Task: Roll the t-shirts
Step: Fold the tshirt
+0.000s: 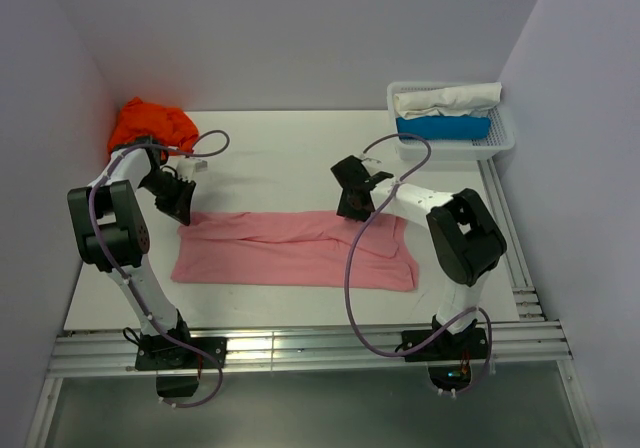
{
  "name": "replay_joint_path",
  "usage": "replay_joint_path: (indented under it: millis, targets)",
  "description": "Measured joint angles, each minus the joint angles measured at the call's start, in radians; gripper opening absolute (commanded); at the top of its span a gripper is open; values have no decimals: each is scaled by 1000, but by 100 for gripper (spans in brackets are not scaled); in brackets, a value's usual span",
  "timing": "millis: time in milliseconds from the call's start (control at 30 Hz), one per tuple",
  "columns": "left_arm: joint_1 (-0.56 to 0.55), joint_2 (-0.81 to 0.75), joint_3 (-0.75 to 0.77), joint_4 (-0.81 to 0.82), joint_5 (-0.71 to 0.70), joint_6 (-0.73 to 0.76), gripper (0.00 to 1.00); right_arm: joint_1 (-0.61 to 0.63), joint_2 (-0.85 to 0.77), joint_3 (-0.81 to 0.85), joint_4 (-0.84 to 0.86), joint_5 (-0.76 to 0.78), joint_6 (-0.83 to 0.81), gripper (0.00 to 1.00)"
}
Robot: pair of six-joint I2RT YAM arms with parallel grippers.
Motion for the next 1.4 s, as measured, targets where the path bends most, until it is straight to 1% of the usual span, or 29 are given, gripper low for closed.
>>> replay_joint_path:
  millis: [67,100,200,233,300,400,600,833,1167,1400]
  targets:
    - [0,-1,0,0,0,3,18,5,0,1,-8,0,-2,39]
    - [0,-1,0,0,0,3,18,7,0,1,-11,0,-2,31]
    - [0,-1,0,0,0,3,18,11,0,1,-17,0,-5,22]
    - [0,-2,0,0,0,3,18,12,0,1,-19,0,-6,11]
    - [0,-4,0,0,0,3,17,12,0,1,-23,1,-8,5]
    - [0,-6,0,0,0,3,17,15,0,1,-33,5,-5,1]
    - [0,-11,0,1,0,3,17,36,-28,-7,-43,13,4,0]
    - [0,-16,0,0,0,3,17,85,-141,-64,-51,29,35,0]
    - [0,-16,0,0,0,3,16,201,-259,-203,-56,52,127,0]
    - [0,-16,0,0,-4,3,16,290,-300,-272,-59,60,207,0]
